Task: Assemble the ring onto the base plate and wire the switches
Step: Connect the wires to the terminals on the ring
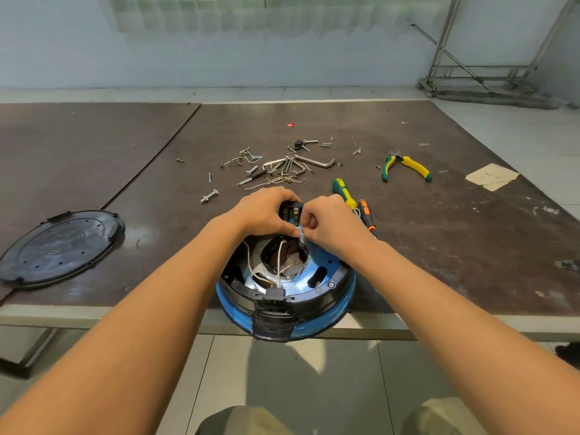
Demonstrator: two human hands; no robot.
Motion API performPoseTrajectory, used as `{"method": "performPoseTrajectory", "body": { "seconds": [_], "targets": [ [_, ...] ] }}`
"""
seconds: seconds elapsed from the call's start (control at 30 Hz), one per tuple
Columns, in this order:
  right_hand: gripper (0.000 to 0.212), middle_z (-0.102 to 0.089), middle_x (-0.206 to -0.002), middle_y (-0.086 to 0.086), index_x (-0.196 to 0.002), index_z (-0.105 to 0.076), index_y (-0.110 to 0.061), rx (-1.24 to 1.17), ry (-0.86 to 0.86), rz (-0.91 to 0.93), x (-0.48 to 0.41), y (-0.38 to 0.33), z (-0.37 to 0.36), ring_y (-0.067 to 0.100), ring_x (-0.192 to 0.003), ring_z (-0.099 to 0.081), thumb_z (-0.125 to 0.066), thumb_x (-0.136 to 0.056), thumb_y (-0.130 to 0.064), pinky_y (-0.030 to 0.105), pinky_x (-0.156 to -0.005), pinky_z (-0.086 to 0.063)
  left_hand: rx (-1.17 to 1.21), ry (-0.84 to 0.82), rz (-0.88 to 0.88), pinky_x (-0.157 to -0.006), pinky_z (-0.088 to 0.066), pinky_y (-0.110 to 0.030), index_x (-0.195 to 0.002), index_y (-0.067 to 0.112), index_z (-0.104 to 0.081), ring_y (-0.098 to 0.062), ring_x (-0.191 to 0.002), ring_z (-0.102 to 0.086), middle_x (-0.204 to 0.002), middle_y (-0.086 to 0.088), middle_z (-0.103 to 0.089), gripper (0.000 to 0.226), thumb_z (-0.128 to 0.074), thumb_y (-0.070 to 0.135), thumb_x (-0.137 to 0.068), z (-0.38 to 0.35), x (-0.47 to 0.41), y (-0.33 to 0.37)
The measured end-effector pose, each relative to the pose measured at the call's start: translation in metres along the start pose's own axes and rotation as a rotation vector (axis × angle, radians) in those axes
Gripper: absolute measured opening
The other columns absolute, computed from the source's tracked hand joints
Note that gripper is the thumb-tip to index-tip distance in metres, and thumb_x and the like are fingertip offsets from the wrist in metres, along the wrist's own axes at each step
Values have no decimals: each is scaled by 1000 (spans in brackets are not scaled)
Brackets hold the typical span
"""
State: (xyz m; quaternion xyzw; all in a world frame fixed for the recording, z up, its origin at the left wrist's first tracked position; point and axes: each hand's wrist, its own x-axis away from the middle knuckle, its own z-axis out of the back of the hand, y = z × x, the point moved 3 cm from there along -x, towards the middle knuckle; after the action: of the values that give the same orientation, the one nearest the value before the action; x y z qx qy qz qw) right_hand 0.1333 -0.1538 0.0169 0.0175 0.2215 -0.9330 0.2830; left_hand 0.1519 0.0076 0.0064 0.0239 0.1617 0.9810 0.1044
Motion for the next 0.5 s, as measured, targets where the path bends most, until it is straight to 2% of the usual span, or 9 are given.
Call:
{"method": "performPoseTrajectory", "body": {
  "seconds": [0.2,0.5],
  "targets": [
    [10,-69,-92,4,-93,-70,-17,-5,-19,-16,0,-3,2,21,-89,-66,-76,-86,-21,41,-83,-59,78,28,40,-90,-49,-44,-118,37,-60,-13,-105,-57,-112,14,-63,62,-85,53,-64,-2,0,-2],
    [19,-67,-87,2,-98,-61,-18,-84,-6,-9,3,-3,4,17,-77,-67,-76,-86,-20,42,-74,-61,95,94,55,-80,-44,-36,-119,40,-58,-13,-103,-57,-111,16,-62,63,-83,56,-64,-5,3,-2]
  ]
}}
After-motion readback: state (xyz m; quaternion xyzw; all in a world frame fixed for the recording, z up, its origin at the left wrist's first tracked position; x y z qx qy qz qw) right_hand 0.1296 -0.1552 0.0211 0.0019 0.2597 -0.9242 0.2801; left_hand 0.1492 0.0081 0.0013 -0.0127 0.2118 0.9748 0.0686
